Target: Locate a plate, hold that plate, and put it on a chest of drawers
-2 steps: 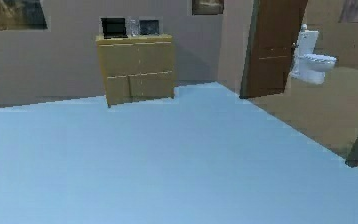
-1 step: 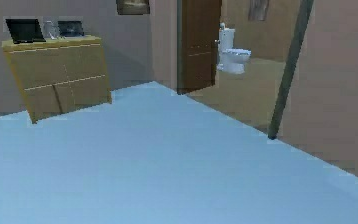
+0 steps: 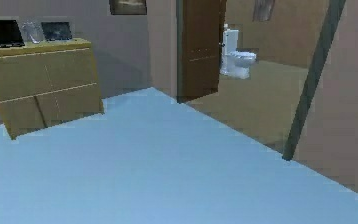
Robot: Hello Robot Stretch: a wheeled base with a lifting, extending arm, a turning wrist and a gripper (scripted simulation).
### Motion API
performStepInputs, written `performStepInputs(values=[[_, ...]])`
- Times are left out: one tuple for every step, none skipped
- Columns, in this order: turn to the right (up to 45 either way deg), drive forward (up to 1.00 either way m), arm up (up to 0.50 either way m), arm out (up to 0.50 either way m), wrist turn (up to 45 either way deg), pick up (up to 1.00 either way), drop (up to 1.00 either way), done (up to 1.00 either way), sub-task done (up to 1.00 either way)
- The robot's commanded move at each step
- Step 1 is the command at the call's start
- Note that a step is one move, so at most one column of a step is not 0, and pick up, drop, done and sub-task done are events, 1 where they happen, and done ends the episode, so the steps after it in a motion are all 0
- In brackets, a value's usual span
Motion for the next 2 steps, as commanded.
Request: performStepInputs(values=[[18.0, 0.0, 0.0, 0.0, 0.0, 0.0, 0.0, 0.0, 0.0], [0.0, 1.0, 0.0, 0.0, 0.0, 0.0, 0.0, 0.0, 0.0]])
